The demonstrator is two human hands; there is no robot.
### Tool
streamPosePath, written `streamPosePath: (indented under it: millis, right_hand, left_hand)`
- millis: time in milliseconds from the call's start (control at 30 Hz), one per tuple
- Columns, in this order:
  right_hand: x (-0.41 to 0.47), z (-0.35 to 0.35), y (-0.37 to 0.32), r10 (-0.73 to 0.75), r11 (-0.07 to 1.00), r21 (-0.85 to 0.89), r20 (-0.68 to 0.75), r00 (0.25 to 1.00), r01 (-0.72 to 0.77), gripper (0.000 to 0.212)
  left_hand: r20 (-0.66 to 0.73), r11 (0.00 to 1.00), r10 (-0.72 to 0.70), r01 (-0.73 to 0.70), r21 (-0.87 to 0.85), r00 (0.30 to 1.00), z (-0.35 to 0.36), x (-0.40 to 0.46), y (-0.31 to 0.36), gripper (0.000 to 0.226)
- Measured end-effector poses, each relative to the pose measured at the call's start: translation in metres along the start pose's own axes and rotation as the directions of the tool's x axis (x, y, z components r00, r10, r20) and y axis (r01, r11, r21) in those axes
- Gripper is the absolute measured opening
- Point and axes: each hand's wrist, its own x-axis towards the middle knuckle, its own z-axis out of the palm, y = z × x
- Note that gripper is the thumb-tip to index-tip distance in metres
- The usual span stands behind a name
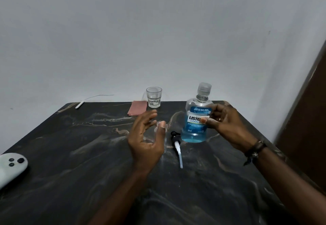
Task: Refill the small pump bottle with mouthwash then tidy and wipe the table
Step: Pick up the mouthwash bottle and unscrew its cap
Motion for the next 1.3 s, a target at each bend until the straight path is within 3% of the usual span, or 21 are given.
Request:
streamPosePath:
  millis: [67, 133, 233, 333, 533, 633, 700, 833, 1133, 1300]
  right_hand:
    - [-0.018, 0.002, -0.004, -0.005, 0.999, 0.034, 0.019, 1.0, 0.005, 0.042]
    - [-0.033, 0.004, -0.006, -0.015, 0.998, 0.065, 0.039, 0.999, 0.012, 0.042]
    - [-0.053, 0.008, -0.008, -0.032, 0.995, 0.097, 0.08, 0.996, 0.024, 0.04]
    - [-0.064, 0.015, -0.01, -0.015, 0.997, 0.077, 0.102, 0.995, 0.008, 0.039]
    - [-0.069, 0.016, -0.022, 0.04, 0.999, -0.015, 0.16, 0.986, -0.039, 0.047]
    - [-0.063, 0.017, -0.041, -0.063, 0.964, -0.257, 0.01, 0.998, 0.063, 0.071]
    - [-0.058, 0.019, -0.056, -0.122, 0.963, -0.253, -0.091, 0.988, 0.095, 0.077]
    - [-0.051, 0.024, -0.071, -0.15, 0.987, -0.082, -0.128, 0.98, 0.141, 0.066]
    - [-0.046, 0.023, -0.081, -0.206, 0.975, -0.106, -0.079, 0.975, 0.198, 0.032]
    - [-0.043, 0.017, -0.084, -0.206, 0.965, -0.145, 0.094, 0.974, 0.218, 0.025]
  left_hand:
    - [0.092, 1.0, 0.002, -0.001, -0.008, 0.996, 0.004, -0.008, 0.011, 0.041]
    - [0.226, 0.991, -0.115, 0.129, -0.047, 0.967, 0.009, -0.022, 0.02, 0.056]
    - [0.444, 0.903, -0.334, 0.417, -0.103, 0.832, 0.015, -0.043, 0.026, 0.069]
    - [0.526, 0.805, -0.431, 0.576, -0.142, 0.733, 0.021, -0.051, 0.026, 0.055]
    - [0.543, 0.755, -0.461, 0.632, -0.175, 0.702, 0.023, -0.054, 0.026, 0.035]
    - [0.547, 0.762, -0.456, 0.626, -0.167, 0.702, 0.024, -0.055, 0.027, 0.033]
    - [0.557, 0.766, -0.453, 0.624, -0.156, 0.696, 0.024, -0.055, 0.027, 0.034]
    - [0.563, 0.773, -0.457, 0.621, -0.131, 0.688, 0.021, -0.056, 0.026, 0.034]
    - [0.558, 0.76, -0.473, 0.636, -0.133, 0.682, 0.019, -0.055, 0.023, 0.034]
    - [0.564, 0.747, -0.464, 0.644, -0.165, 0.683, 0.018, -0.053, 0.023, 0.032]
